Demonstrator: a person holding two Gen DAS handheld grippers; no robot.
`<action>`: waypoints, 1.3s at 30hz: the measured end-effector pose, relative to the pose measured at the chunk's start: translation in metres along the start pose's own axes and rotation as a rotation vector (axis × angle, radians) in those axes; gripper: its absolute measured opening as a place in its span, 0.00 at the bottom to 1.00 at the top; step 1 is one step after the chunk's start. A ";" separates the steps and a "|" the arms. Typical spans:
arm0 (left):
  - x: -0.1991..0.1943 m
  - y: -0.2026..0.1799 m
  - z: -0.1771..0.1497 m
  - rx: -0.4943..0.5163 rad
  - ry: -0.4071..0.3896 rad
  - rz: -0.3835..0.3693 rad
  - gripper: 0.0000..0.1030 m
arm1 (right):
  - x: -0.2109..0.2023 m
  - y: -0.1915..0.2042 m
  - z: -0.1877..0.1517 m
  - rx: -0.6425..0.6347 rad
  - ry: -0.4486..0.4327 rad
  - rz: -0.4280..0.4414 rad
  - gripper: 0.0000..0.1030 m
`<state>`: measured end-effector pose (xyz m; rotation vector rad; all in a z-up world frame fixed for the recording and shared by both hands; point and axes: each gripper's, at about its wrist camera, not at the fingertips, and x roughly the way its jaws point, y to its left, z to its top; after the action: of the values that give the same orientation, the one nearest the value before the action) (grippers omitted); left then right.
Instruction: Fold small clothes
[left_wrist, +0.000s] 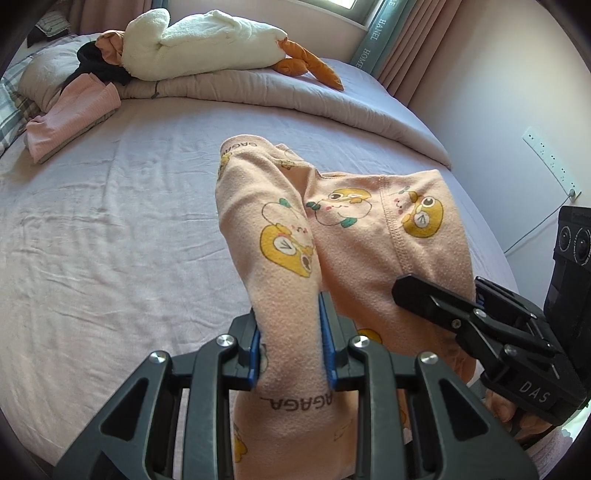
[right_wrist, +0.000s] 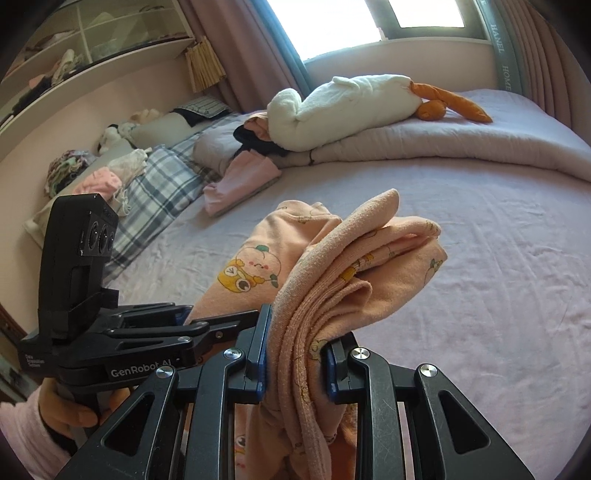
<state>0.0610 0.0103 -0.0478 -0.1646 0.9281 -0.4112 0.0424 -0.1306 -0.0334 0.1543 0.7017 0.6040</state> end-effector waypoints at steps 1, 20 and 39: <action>-0.002 0.002 -0.002 -0.007 -0.003 0.001 0.25 | -0.001 0.003 -0.001 -0.004 0.000 0.004 0.25; -0.045 0.014 -0.029 -0.038 -0.064 0.045 0.26 | -0.001 0.043 -0.008 -0.090 0.002 0.038 0.25; -0.054 0.033 -0.017 -0.036 -0.102 0.081 0.26 | 0.012 0.054 0.001 -0.135 0.000 0.051 0.25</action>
<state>0.0277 0.0631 -0.0283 -0.1782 0.8386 -0.3082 0.0255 -0.0795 -0.0216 0.0467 0.6565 0.6981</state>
